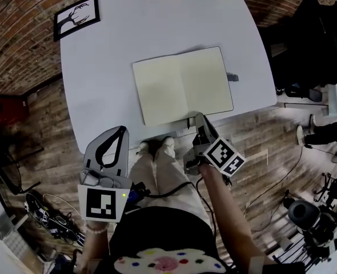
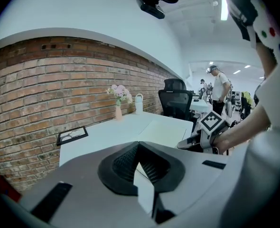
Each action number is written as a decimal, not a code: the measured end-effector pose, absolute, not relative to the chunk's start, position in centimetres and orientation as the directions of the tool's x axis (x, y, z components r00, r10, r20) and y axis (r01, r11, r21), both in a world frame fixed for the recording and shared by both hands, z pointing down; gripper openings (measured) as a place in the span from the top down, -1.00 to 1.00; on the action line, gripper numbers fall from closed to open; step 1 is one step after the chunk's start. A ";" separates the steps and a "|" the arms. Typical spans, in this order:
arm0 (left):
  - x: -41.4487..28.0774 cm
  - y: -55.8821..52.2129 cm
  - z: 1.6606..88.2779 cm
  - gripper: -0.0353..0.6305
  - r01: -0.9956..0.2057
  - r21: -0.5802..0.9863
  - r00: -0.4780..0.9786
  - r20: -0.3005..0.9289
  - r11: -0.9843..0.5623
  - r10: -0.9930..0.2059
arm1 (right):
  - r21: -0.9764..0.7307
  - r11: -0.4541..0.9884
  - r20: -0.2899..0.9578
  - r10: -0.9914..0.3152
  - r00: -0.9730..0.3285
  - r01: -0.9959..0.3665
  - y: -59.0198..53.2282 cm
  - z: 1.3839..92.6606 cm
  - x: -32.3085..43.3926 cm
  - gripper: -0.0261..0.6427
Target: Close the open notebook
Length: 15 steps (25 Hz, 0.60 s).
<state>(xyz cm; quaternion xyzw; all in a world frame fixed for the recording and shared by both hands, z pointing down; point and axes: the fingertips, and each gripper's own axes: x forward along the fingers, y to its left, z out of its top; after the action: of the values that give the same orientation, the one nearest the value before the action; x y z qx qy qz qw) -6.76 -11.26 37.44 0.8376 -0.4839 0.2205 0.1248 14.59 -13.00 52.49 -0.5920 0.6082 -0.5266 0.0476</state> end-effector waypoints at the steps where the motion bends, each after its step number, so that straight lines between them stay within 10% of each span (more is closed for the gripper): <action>1: -6.8 -11.2 37.4 0.85 -0.866 -0.005 0.434 0.488 -0.500 -0.757 | -0.684 -0.245 0.567 -0.771 -0.289 -0.688 -13.0 52.4 14.6 0.76; 15: -7.8 -10.1 37.1 0.85 -0.862 -0.010 0.443 0.474 -0.507 -0.761 | -0.378 -0.018 0.609 -0.758 -0.233 -0.926 -12.6 51.3 13.4 0.78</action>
<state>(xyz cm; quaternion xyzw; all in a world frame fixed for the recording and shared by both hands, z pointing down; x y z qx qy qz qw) -7.82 -10.08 37.05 0.8412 -0.4822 0.2147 0.1173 13.44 -12.56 51.29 -0.6088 0.6916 -0.3720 -0.1124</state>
